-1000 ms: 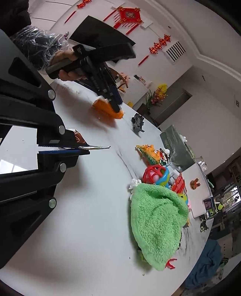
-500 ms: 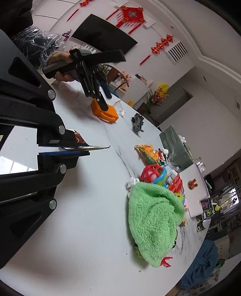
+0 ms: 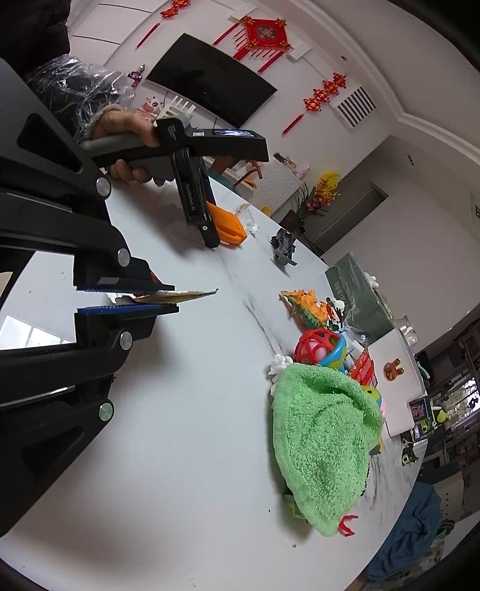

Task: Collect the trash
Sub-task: 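Grasp the orange plastic container with the left gripper while the right holds the wrapper, then carry both items to the cardboard box and release them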

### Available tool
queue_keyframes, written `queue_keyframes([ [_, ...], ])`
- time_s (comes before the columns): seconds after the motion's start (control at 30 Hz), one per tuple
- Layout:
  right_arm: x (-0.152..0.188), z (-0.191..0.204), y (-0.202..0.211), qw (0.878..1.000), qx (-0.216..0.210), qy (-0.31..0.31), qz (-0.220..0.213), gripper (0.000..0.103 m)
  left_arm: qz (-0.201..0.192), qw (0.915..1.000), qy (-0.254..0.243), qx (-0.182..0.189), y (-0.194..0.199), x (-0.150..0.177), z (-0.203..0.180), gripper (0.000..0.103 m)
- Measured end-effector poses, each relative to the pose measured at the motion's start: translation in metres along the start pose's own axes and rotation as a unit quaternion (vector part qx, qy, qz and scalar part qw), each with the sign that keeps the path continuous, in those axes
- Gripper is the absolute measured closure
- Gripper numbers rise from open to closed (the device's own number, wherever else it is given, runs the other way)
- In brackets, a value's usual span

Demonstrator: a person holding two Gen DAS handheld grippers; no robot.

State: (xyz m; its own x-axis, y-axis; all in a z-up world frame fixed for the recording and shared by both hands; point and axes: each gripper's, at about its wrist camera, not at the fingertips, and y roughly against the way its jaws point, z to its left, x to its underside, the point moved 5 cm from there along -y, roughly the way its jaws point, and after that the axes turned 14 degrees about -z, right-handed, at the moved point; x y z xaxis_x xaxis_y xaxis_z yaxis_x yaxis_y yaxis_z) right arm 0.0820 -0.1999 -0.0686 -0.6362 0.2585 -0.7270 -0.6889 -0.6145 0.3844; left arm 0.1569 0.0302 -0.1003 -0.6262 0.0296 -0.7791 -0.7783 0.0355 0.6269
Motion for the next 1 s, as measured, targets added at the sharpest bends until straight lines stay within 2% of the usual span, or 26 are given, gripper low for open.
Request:
queue_keyframes([
  [0.03, 0.0, 0.0, 0.0, 1.0, 0.001, -0.001, 0.0, 0.097, -0.014, 0.9999, -0.005, 0.0, 0.004, -0.001, -0.001, 0.033],
  [0.13, 0.002, 0.003, 0.002, 1.0, -0.001, -0.003, -0.001, 0.097, -0.029, 0.9996, 0.001, 0.006, 0.015, 0.001, -0.001, 0.033],
  [0.23, 0.003, 0.013, 0.007, 1.0, -0.003, 0.011, -0.003, 0.097, -0.078, 0.9968, 0.002, 0.018, 0.046, 0.003, -0.006, 0.033],
  [0.4, 0.007, 0.038, 0.027, 0.999, -0.019, 0.038, -0.007, 0.097, -0.141, 0.9882, -0.005, 0.059, 0.122, 0.011, -0.015, 0.033],
  [0.57, 0.029, 0.062, 0.059, 0.997, -0.043, 0.056, 0.012, 0.097, -0.176, 0.978, -0.054, 0.097, 0.199, 0.048, -0.03, 0.033],
  [0.67, 0.056, 0.076, 0.078, 0.995, -0.063, 0.064, 0.048, 0.097, -0.158, 0.9768, -0.075, 0.123, 0.222, 0.079, -0.036, 0.033],
  [0.77, 0.088, 0.083, 0.085, 0.99, -0.064, 0.084, 0.095, 0.097, -0.118, 0.9792, -0.106, 0.127, 0.22, 0.118, -0.044, 0.033],
  [0.87, 0.128, 0.073, 0.069, 0.984, -0.046, 0.092, 0.149, 0.097, -0.05, 0.982, -0.123, 0.135, 0.193, 0.159, -0.049, 0.032],
  [0.93, 0.158, 0.057, 0.045, 0.978, -0.031, 0.084, 0.189, 0.094, 0.002, 0.9804, -0.133, 0.145, 0.167, 0.186, -0.052, 0.028],
  [0.97, 0.171, 0.048, 0.033, 0.975, -0.022, 0.081, 0.206, 0.07, 0.041, 0.9773, -0.147, 0.147, 0.146, 0.205, -0.053, 0.024],
  [1.0, 0.183, 0.039, 0.021, 0.971, -0.009, 0.08, 0.223, 0.049, 0.06, 0.9755, -0.159, 0.14, 0.131, 0.218, -0.054, 0.02],
])
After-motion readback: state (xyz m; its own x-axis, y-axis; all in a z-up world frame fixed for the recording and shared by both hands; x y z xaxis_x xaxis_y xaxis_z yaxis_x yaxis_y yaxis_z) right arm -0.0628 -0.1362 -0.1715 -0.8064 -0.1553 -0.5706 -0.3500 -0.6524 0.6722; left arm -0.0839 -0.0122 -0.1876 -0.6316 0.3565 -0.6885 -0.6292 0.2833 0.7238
